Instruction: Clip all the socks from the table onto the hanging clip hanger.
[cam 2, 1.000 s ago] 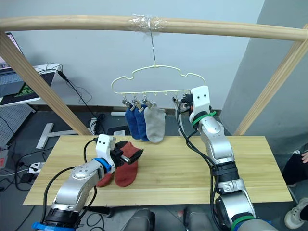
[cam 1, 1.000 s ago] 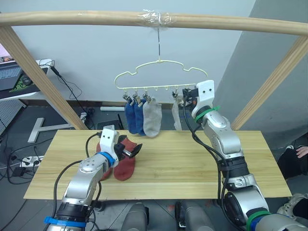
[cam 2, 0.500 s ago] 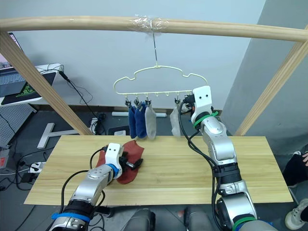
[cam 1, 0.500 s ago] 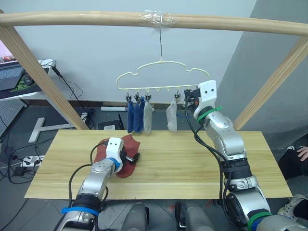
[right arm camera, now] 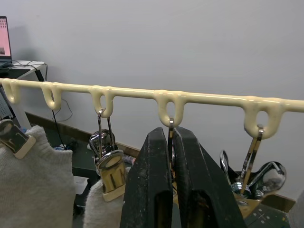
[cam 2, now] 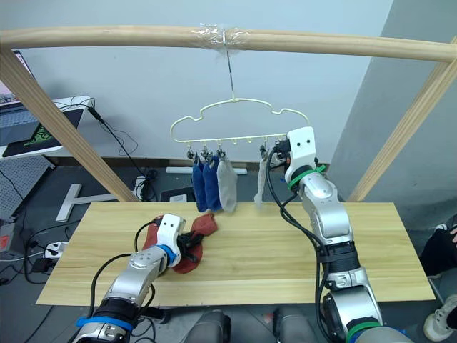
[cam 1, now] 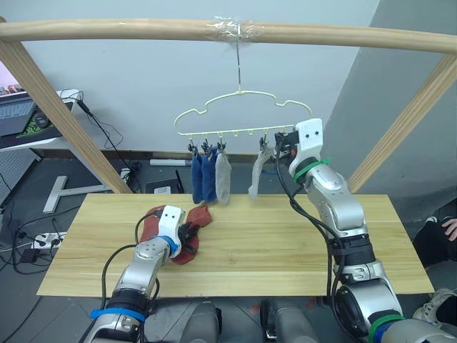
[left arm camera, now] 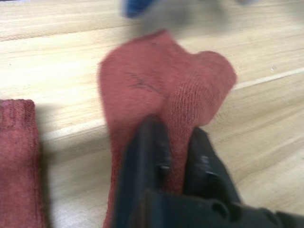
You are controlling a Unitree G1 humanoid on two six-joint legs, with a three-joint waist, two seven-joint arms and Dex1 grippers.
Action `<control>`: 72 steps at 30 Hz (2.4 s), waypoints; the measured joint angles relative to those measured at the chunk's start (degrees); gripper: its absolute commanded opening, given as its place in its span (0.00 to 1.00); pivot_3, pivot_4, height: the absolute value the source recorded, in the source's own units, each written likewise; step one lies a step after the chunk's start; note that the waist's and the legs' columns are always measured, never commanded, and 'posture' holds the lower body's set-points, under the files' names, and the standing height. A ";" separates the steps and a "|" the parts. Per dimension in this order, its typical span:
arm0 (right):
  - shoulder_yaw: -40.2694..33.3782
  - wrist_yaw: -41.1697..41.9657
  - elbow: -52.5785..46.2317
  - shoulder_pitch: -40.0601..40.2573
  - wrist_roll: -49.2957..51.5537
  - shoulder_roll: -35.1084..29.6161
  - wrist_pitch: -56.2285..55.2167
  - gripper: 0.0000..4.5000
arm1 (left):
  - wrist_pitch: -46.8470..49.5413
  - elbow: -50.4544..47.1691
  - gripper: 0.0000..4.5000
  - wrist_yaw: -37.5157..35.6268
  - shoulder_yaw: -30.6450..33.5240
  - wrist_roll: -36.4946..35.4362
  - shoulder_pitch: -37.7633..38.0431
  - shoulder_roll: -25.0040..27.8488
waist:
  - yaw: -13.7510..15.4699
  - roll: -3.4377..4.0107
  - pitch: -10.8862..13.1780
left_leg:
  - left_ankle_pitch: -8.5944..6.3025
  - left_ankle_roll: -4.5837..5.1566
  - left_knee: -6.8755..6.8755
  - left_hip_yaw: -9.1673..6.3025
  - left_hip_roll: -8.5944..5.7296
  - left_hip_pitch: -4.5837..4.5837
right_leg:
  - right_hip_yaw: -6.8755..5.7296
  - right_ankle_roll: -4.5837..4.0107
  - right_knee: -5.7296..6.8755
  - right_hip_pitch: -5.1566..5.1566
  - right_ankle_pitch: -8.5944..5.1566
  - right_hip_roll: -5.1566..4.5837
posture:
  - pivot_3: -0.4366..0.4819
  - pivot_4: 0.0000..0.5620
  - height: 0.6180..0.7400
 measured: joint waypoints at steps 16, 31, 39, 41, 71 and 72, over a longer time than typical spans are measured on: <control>-9.52 1.29 -0.99 -7.12 16.60 -2.72 26.61 0.00 | -0.14 -27.32 0.01 -4.08 -3.83 -5.78 2.45 -6.38 | 0.37 0.01 0.01 | -0.01 0.02 -0.04 -0.09 0.00 -0.17 | -0.06 -0.15 -0.20 -0.02 0.09 0.02 | 0.47 0.30 1.00; -21.22 -6.23 -0.06 -10.60 28.70 0.02 42.44 0.00 | -6.93 -25.31 0.01 -2.70 -6.30 -3.85 -3.05 -9.87 | 0.47 0.01 0.01 | -0.02 0.06 -0.03 -0.10 -0.02 -0.23 | -0.05 0.02 -0.23 -0.02 0.00 0.07 | 0.44 0.28 1.00; -23.17 -9.32 -0.89 -10.60 31.40 1.09 44.81 0.00 | -11.20 -21.90 0.01 -2.17 -6.40 -1.76 -5.36 -10.30 | 0.39 0.01 0.01 | -0.02 0.06 -0.03 -0.06 -0.04 -0.23 | -0.03 0.04 -0.24 -0.02 -0.01 0.19 | 0.44 0.28 1.00; -23.30 -10.15 -1.15 -10.60 31.67 1.36 45.11 0.00 | -11.57 -21.15 0.01 -1.86 -6.40 -1.66 -5.45 -10.35 | 0.41 0.01 0.00 | -0.02 0.07 -0.04 -0.10 -0.04 -0.25 | -0.05 0.04 -0.24 -0.02 -0.01 0.19 | 0.44 0.28 1.00; -29.04 -13.12 0.00 -10.57 36.43 -1.81 48.39 0.99 | -8.51 -20.63 0.00 -1.71 -6.42 -3.85 -8.05 -13.90 | -1.06 0.03 0.02 | -0.03 0.08 -0.04 -0.04 -0.04 -0.29 | -0.01 0.07 -0.25 -0.06 -0.03 0.27 | 0.42 0.28 1.00; -28.83 -12.57 -0.34 -10.57 36.46 -2.28 48.37 0.99 | -7.32 -20.65 0.00 -1.71 -6.42 -4.51 -8.30 -14.27 | -1.14 0.03 0.02 | -0.03 0.09 -0.04 -0.04 -0.04 -0.30 | -0.01 0.08 -0.25 -0.06 -0.03 0.28 | 0.42 0.29 1.00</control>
